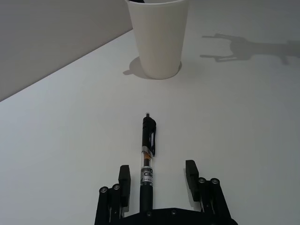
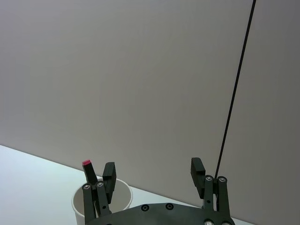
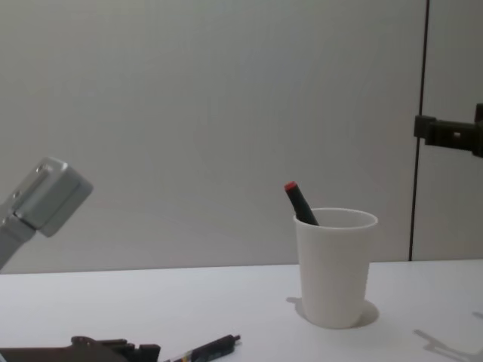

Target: Place the pen into the pen holder.

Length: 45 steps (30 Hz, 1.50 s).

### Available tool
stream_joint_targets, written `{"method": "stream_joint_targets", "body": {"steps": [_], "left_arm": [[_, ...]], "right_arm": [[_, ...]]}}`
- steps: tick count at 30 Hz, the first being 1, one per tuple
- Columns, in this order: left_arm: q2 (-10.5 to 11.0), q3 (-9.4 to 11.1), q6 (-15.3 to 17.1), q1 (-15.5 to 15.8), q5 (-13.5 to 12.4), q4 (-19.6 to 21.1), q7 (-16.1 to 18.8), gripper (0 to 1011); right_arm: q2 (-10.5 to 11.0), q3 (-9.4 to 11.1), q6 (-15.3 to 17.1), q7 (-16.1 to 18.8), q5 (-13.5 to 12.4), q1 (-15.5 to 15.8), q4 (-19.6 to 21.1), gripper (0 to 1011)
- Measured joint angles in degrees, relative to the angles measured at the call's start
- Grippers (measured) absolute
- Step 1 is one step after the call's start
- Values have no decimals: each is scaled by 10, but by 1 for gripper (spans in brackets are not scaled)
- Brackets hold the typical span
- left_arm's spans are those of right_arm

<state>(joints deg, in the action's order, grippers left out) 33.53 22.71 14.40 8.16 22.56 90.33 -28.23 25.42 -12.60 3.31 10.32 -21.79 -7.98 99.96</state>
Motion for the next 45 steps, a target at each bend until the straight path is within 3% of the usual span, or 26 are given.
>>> {"method": "stream_joint_targets", "body": {"steps": [5,20,38,45], "left_arm": [[0,0,0,0,0,-1,0,576],[0,0,0,0,1,-3,0,138],[0,0,-1,0,1,-4,0,129],[6,-4,-23,-9,16,0,14,129]], "right_arm": [[0,0,0,0,0,0,0,1002],[0,0,0,0,0,0,0,1002],[0,0,0,0,0,0,0,1002],[0,0,0,0,0,0,0,1002]]}}
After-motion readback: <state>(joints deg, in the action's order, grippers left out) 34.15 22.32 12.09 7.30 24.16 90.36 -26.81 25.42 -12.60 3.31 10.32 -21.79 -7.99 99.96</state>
